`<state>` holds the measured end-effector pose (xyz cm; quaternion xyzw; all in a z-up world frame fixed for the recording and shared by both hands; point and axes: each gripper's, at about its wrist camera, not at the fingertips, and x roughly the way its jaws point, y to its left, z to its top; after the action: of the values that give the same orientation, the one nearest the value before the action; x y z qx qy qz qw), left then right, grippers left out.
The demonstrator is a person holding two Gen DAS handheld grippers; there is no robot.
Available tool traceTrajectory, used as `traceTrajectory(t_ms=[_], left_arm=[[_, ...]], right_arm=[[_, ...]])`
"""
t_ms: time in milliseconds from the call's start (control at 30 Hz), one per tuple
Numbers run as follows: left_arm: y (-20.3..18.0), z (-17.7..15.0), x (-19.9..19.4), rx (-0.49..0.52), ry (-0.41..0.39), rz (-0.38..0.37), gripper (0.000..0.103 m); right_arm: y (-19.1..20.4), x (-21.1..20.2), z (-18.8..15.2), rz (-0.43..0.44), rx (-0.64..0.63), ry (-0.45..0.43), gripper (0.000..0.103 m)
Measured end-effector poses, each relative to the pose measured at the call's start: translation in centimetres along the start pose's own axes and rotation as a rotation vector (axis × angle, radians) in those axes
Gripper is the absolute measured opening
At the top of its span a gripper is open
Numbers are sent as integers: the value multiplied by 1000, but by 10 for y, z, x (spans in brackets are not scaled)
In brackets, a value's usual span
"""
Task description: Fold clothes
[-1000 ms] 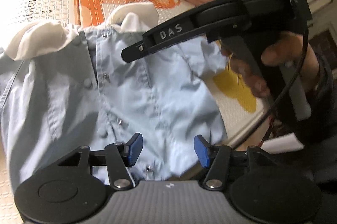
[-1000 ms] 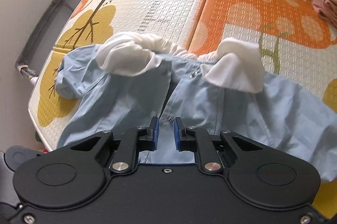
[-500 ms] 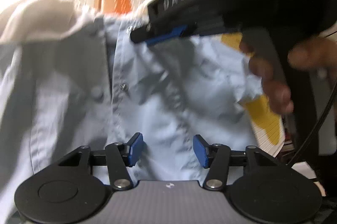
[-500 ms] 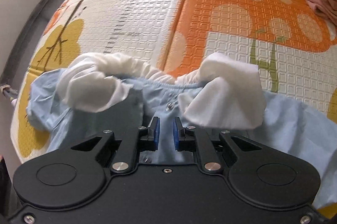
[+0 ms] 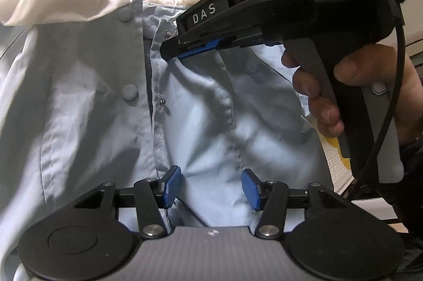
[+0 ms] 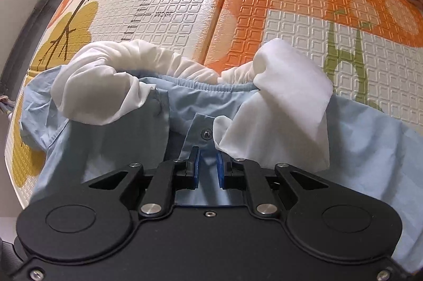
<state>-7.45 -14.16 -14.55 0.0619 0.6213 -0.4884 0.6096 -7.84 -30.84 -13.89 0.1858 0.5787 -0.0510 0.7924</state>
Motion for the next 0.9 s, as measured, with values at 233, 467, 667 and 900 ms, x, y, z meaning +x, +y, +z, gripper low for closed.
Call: traceTrajectory(t_ms=[233,467,667,900], left_arm=[[-9,-7,-18,27,-37,19,56],[-16,-23,-45,93,-102,128,62],[-34,-29,-35,155,-54,184,63],[-44,-41,-27,249,-1,273,63]], right_arm=[[-4,-10,2,68,40,-20,15],[-2,-9,12,133,70,-23,21],[1,3,12,172,100,25,21],[9,13,9,200,105,59,21]])
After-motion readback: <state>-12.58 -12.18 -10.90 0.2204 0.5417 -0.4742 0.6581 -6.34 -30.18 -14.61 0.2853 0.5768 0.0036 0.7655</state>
